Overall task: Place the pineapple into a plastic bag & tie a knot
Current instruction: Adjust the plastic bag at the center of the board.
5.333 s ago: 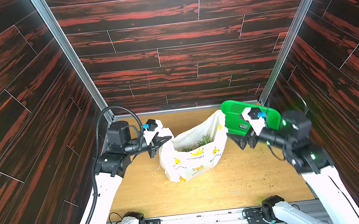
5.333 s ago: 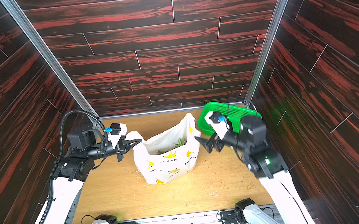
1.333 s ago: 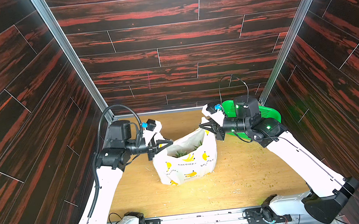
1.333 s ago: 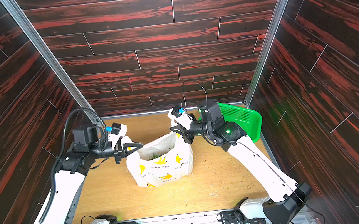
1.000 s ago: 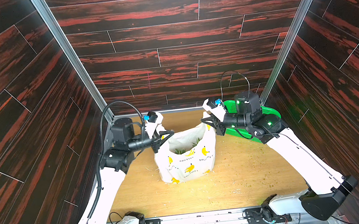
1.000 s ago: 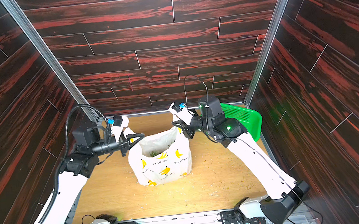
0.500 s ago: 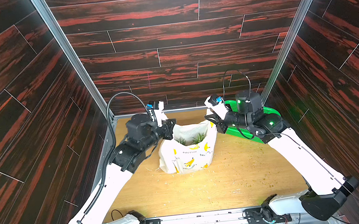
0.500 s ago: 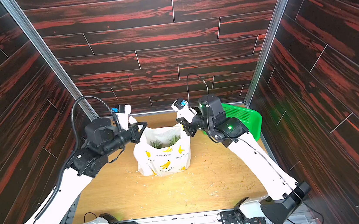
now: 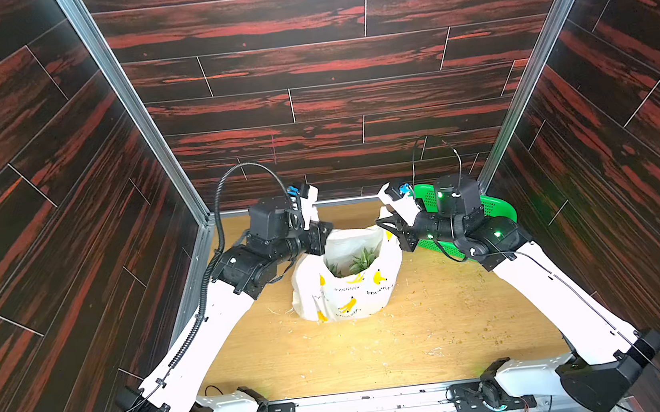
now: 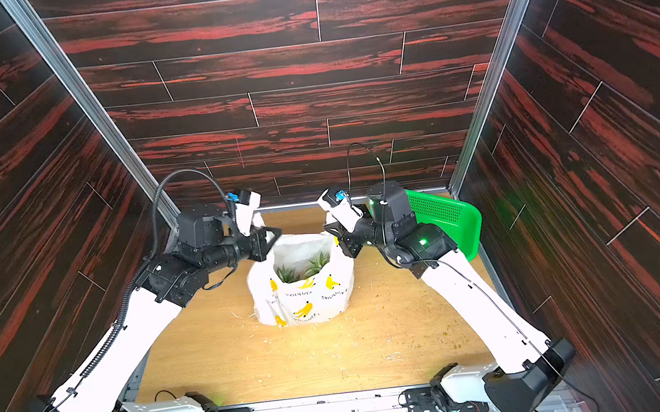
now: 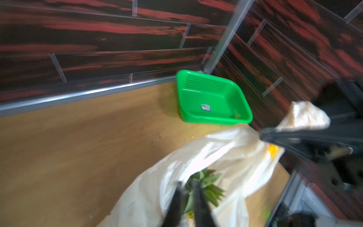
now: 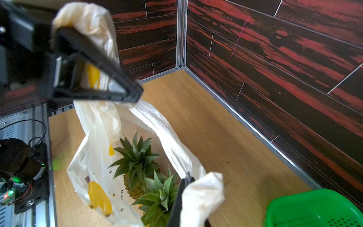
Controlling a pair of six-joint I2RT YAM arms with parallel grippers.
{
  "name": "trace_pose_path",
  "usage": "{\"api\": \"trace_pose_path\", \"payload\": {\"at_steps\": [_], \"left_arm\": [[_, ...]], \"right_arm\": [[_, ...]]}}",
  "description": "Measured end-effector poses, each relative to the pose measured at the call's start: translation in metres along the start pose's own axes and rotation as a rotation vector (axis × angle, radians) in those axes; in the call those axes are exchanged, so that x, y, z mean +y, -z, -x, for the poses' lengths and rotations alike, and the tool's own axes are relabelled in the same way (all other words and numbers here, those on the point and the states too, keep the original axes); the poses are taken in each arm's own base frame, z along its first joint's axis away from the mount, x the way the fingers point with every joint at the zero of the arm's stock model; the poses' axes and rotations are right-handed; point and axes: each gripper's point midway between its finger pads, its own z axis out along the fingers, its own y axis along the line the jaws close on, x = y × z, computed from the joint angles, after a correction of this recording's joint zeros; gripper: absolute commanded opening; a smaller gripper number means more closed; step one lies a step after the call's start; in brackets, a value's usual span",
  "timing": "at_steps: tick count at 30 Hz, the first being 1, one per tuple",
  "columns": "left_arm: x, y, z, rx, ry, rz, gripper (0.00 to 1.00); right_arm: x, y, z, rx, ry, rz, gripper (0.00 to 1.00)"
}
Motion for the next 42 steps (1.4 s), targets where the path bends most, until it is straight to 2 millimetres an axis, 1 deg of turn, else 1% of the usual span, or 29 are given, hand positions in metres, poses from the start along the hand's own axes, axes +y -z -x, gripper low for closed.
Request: {"api": "trace_pose_path", "payload": {"at_steps": [3, 5, 7, 9, 12, 15, 17, 19, 24, 26, 28, 31, 33, 37, 40, 42], "left_arm": [[-0.002, 0.006, -0.013, 0.022, -0.071, -0.070, 0.54], [0.001, 0.015, -0.016, 0.015, -0.112, -0.102, 0.60], [0.006, 0.030, -0.014, -0.012, -0.153, -0.119, 0.63], [0.006, 0.051, -0.008, -0.059, -0.214, -0.131, 0.64], [-0.002, 0.080, -0.002, -0.119, -0.329, -0.127, 0.65], [-0.009, 0.101, -0.005, -0.149, -0.436, -0.111, 0.65], [-0.008, 0.107, -0.010, -0.141, -0.477, -0.095, 0.65], [-0.004, 0.109, -0.013, -0.123, -0.503, -0.085, 0.65], [0.008, 0.104, -0.027, -0.042, -0.555, -0.086, 0.65], [0.013, 0.106, -0.034, -0.009, -0.585, -0.076, 0.65], [0.018, 0.109, -0.037, 0.012, -0.613, -0.054, 0.64], [0.022, 0.114, -0.034, 0.011, -0.639, -0.029, 0.63], [0.021, 0.115, -0.030, 0.004, -0.646, -0.038, 0.63], [0.016, 0.108, -0.029, -0.002, -0.639, -0.111, 0.61], [0.016, 0.097, -0.032, 0.012, -0.612, -0.172, 0.56], [0.019, 0.089, -0.033, 0.018, -0.590, -0.209, 0.47]], "right_arm": [[0.002, -0.001, 0.002, -0.008, 0.001, 0.013, 0.00], [0.003, -0.001, 0.002, -0.010, 0.000, 0.023, 0.00], [0.003, -0.002, 0.001, -0.009, -0.003, 0.032, 0.00], [0.002, -0.004, 0.000, -0.005, -0.008, 0.040, 0.00], [0.001, -0.005, 0.002, -0.004, -0.011, 0.049, 0.00], [0.002, -0.005, 0.006, -0.006, -0.007, 0.065, 0.00], [0.004, -0.004, 0.007, -0.007, -0.003, 0.082, 0.00], [0.007, -0.004, 0.007, -0.007, -0.001, 0.099, 0.00], [0.012, -0.003, 0.006, -0.005, -0.001, 0.129, 0.00], [0.013, -0.003, 0.006, -0.006, -0.003, 0.137, 0.00], [0.013, -0.003, 0.007, -0.006, -0.005, 0.146, 0.00], [0.013, -0.004, 0.010, -0.004, -0.005, 0.155, 0.00], [0.014, -0.006, 0.009, 0.004, -0.005, 0.163, 0.00], [0.015, -0.007, 0.008, 0.012, -0.001, 0.178, 0.00], [0.015, -0.007, 0.010, 0.009, 0.000, 0.189, 0.00], [0.016, -0.007, 0.011, 0.007, -0.001, 0.195, 0.00]]}}
